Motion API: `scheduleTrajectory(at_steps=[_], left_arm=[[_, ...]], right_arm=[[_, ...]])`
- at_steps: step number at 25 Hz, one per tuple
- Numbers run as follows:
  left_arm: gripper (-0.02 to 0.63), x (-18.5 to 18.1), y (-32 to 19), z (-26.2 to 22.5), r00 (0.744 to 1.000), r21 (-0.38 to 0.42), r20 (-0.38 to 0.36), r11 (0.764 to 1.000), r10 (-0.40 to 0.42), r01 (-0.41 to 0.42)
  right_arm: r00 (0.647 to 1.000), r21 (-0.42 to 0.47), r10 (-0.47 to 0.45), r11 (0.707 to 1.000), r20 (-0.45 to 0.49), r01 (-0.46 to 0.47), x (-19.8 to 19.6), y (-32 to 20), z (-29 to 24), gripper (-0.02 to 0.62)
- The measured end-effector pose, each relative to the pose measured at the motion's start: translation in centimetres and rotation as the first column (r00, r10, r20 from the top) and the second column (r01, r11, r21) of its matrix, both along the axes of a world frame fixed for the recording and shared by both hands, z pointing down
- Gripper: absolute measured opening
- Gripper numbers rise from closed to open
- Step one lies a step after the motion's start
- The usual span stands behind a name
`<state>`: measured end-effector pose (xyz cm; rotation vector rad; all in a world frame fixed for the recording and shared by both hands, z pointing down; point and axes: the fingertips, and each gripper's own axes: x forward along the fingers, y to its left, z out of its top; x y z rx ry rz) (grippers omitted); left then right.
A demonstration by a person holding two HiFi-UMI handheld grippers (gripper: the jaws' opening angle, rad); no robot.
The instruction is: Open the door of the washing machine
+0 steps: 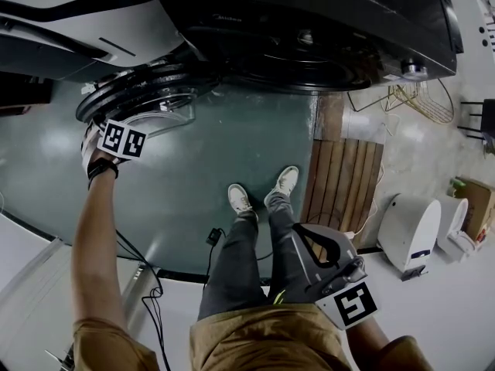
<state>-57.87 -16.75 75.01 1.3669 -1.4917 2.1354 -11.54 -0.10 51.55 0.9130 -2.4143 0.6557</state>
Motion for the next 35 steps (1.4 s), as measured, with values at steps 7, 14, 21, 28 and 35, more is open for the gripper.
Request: scheduleTrajectory(at_steps=[7, 14, 21, 28, 35], left_arm=[[0.130, 0.0, 1.1, 0.4, 0.999, 0.009, -0.030, 1.000, 0.011, -0.011], [0.129, 0.1, 2.8, -0.3, 0.999, 0.028, -0.048, 0.999, 0.020, -0.019], [0.100, 1.8, 3.1, -2.1, 0.996, 0.082, -0.060, 0.995, 0.067, -0.062], [0.061, 6.5, 4.9, -4.4, 0.977, 0.122, -0.204, 0.992, 0.054, -0.030], [0.061, 11.4, 7.9, -6.2, 0.925, 0.128, -0.379, 0.991, 0.012, 0.039]], right_arm=[[1.000, 0.031, -0.003, 1.000, 0.001, 0.003, -1.4, -0.1, -1.1, 0.005], [0.999, 0.059, 0.014, 0.998, -0.031, -0.012, -0.7, 0.5, -2.9, 0.005], [0.999, 0.100, 0.031, 0.995, -0.034, -0.027, -0.1, 1.1, -4.5, 0.005], [0.997, 0.124, 0.059, 0.991, -0.049, -0.052, 1.6, 1.7, -6.5, 0.005], [0.995, 0.193, 0.095, 0.978, -0.041, -0.085, 3.1, 1.4, -9.2, 0.005]])
